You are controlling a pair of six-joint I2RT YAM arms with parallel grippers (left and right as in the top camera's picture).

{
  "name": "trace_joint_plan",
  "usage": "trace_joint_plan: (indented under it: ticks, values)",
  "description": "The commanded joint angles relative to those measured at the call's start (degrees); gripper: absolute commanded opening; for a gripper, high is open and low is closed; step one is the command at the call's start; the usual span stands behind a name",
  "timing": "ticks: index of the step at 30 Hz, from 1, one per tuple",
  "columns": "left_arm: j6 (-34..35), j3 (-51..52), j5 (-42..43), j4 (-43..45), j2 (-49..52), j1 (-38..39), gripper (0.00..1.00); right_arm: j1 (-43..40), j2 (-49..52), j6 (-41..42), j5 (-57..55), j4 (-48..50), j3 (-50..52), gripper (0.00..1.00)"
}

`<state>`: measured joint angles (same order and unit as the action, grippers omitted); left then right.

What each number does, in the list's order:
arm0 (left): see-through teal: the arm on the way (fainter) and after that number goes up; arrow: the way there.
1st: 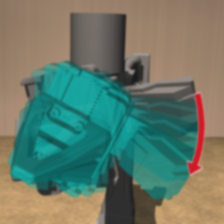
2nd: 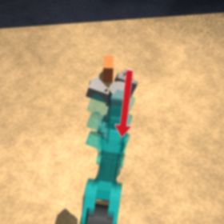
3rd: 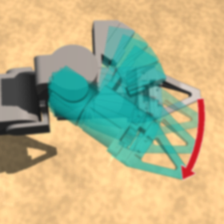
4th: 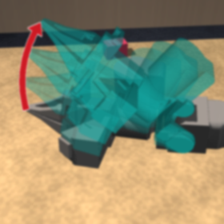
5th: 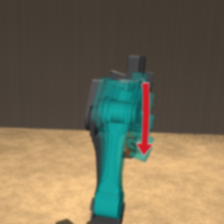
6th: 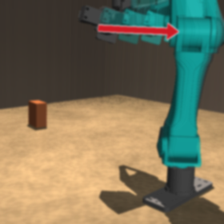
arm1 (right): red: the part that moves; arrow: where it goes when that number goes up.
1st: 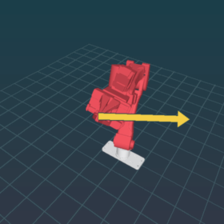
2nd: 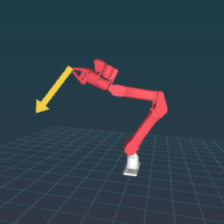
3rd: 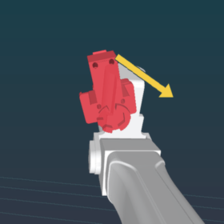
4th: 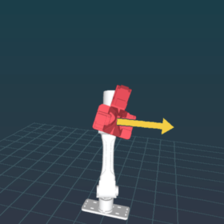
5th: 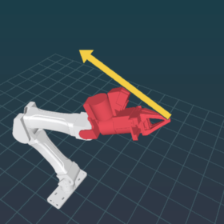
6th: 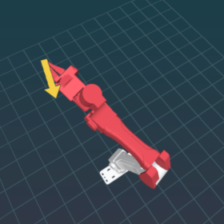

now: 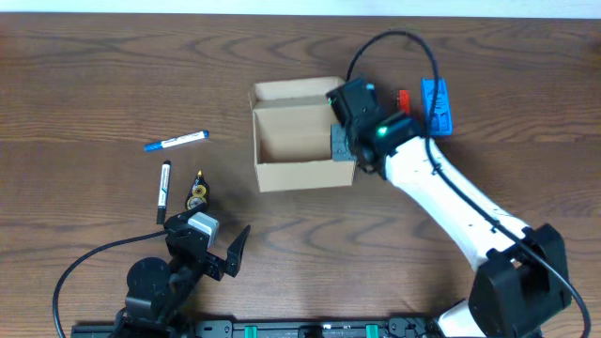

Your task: Pack container

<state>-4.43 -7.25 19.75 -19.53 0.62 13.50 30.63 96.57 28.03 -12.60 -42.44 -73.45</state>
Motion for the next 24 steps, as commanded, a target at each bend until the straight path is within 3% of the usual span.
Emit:
trace_joint_plan:
  ticks: [1, 17, 18, 20, 22, 24]
  values:
    - [0.59, 1.20, 0.63, -0.33, -0.35, -0.39, 0.95, 0.74, -1.70, 5.01, -3.91, 2.93, 4.04, 0.01]
    - [0.59, 1.20, 0.63, -0.31, -0.33, -0.39, 0.95, 0.96, -1.70, 1.66, -1.31, 10.99, 11.21, 0.01]
    - [0.59, 1.20, 0.63, -0.33, -0.33, -0.39, 0.95, 0.96, -1.70, 1.68, -1.31, 10.95, 11.34, 0.06]
    - [0.59, 1.20, 0.63, -0.31, -0.33, -0.39, 0.95, 0.96, -1.70, 1.68, -0.74, 10.84, 11.34, 0.58]
    - [0.59, 1.20, 0.63, -0.33, -0.33, -0.39, 0.95, 0.96, -1.70, 1.66, 0.92, 11.06, 11.32, 0.71]
    - [0.59, 1.20, 0.63, -0.33, -0.33, -0.39, 0.95, 0.96, -1.95, 1.68, 3.06, 11.61, 11.28, 0.75]
